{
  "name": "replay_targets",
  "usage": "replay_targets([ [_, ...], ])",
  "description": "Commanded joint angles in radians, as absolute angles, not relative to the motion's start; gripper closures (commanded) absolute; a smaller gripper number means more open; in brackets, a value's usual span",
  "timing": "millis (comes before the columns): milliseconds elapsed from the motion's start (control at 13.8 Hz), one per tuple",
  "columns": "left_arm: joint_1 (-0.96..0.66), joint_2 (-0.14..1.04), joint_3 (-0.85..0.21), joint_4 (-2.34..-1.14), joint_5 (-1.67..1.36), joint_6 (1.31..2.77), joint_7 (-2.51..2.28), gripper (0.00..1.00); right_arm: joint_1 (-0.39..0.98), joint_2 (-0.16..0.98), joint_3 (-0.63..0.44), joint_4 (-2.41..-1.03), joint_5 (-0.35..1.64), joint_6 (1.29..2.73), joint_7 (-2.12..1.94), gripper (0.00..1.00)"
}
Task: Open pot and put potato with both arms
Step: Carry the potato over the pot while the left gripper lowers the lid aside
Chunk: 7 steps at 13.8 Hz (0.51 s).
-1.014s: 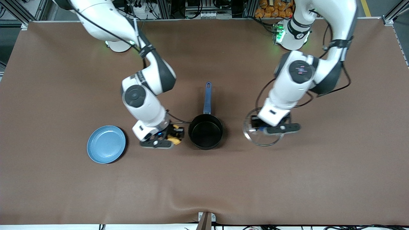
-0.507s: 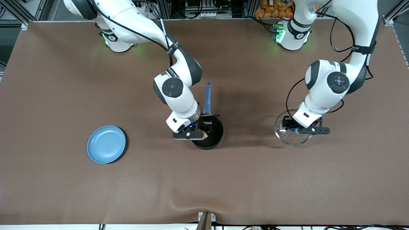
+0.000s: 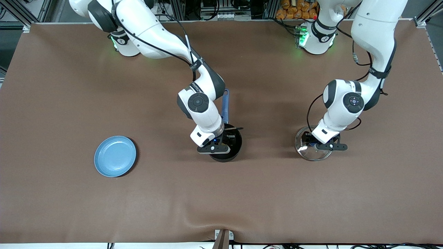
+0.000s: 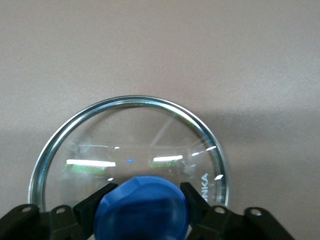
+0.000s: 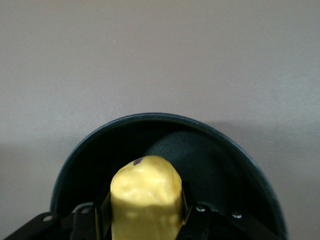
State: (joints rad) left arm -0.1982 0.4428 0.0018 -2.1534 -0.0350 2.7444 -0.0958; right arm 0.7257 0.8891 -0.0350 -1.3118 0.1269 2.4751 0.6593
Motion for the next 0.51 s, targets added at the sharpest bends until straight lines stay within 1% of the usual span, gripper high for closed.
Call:
replay_targets([
  [0,-0.187,0.423,0.0,-2.169,-0.058,2.75,-0.028,0.81,0.747,0.945,-0.048,-1.266,0.127,2.5,0.684,1.0],
  [72,-0.184,0.422,0.0,-2.171,-0.058,2.75,-0.009,0.5,0.749,0.949,-0.048,-1.266,0.127,2.5,0.695,1.0],
  [145,-0.183,0.417,0.002,-2.177,-0.058,2.75,0.003,0.02,0.752,0.953,-0.048,-1.266,0.127,2.502,0.701,1.0],
  [217,-0.184,0.407,0.002,-2.178,-0.058,2.743,0.005,0.0,0.756,0.957,-0.048,-1.266,0.127,2.502,0.703,1.0],
  [362,-0.186,0.368,0.003,-2.18,-0.055,2.721,0.0,0.0,0.758,0.963,-0.048,-1.266,0.127,2.502,0.703,1.0],
  [435,-0.186,0.339,0.005,-2.178,-0.054,2.679,-0.002,0.0,0.756,0.963,-0.048,-1.266,0.127,2.502,0.703,1.0],
])
